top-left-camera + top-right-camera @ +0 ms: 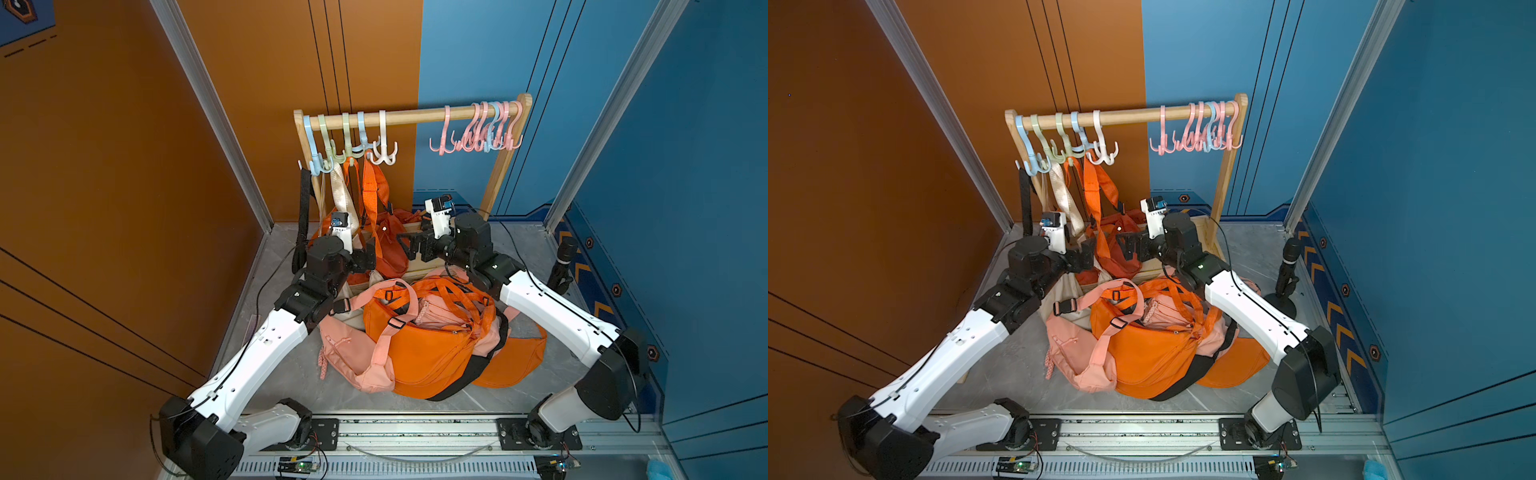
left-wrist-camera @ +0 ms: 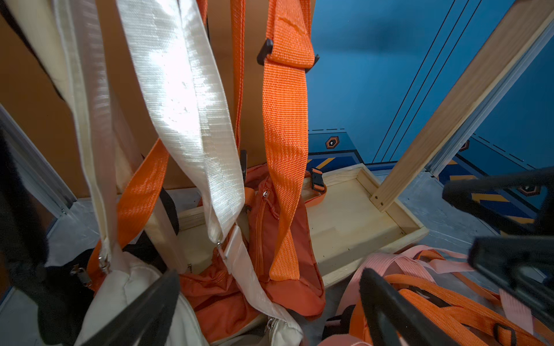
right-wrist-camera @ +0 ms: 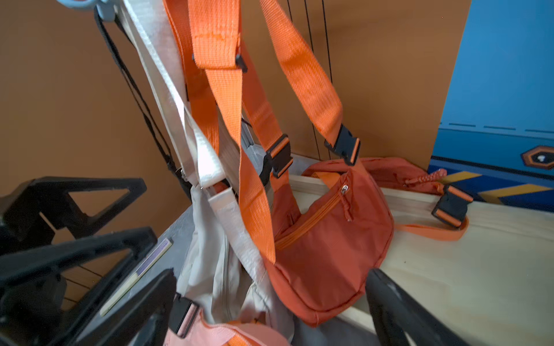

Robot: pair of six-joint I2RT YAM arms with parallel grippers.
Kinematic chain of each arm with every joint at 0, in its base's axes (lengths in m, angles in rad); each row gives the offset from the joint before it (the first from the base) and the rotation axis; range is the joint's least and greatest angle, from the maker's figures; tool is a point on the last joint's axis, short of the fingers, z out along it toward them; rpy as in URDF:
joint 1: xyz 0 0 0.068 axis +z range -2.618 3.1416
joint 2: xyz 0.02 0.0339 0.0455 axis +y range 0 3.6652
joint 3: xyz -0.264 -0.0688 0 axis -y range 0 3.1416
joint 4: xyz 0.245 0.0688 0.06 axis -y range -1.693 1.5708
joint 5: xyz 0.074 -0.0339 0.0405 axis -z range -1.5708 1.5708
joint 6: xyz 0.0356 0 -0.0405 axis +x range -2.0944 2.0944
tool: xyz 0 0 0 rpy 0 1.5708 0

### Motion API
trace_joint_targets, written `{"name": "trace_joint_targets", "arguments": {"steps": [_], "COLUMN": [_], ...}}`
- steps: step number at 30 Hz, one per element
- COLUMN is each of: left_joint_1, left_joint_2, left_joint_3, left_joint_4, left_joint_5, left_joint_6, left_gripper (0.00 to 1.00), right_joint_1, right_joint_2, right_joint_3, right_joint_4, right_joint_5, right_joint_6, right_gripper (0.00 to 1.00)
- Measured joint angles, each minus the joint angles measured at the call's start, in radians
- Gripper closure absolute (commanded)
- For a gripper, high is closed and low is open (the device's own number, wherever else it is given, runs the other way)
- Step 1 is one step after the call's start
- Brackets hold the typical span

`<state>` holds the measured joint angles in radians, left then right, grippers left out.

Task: Take the bag off the hook
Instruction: Pick up the bag from the hook.

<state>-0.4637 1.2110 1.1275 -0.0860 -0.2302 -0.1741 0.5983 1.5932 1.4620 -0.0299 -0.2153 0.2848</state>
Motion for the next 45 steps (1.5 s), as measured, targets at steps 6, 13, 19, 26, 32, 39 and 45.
{"name": "trace_joint_targets", "arguments": {"steps": [6, 13, 19, 26, 32, 39, 45], "left_joint_1": [0.010, 0.035, 0.045, 0.047, 0.046, 0.046, 0.058], "left_joint_2": [0.149, 0.296, 0.394, 0.453, 0.455, 0.381, 0.241], "left_joint_3": [0.124, 0.242, 0.315, 0.393, 0.410, 0.342, 0.280], "left_joint_4": [0.004, 0.018, 0.015, 0.014, 0.013, 0.011, 0.006], "left_joint_5": [0.051, 0.057, 0.058, 0.061, 0.068, 0.068, 0.071], "left_joint_6": [-0.002, 0.000, 0.000, 0.000, 0.006, 0.008, 0.009], "left_gripper": [0.08, 0.20, 0.31, 0.67, 1.00, 1.00, 1.00], "right_joint_1": [-0.086, -0.119, -0.142, -0.161, -0.168, -0.193, -0.178], "right_joint_2": [0.076, 0.056, -0.001, -0.028, -0.027, 0.027, 0.122], "right_joint_3": [0.066, 0.055, 0.005, -0.016, -0.016, 0.004, 0.090], "right_joint_4": [-0.015, -0.033, -0.032, -0.030, -0.030, 0.011, 0.055], "right_joint_5": [-0.070, -0.101, -0.129, -0.146, -0.161, -0.215, -0.281], "right_joint_6": [0.004, 0.003, 0.003, 0.003, 0.004, 0.004, -0.017], "right_gripper": [0.01, 0.01, 0.01, 0.01, 0.01, 0.00, 0.00]}}
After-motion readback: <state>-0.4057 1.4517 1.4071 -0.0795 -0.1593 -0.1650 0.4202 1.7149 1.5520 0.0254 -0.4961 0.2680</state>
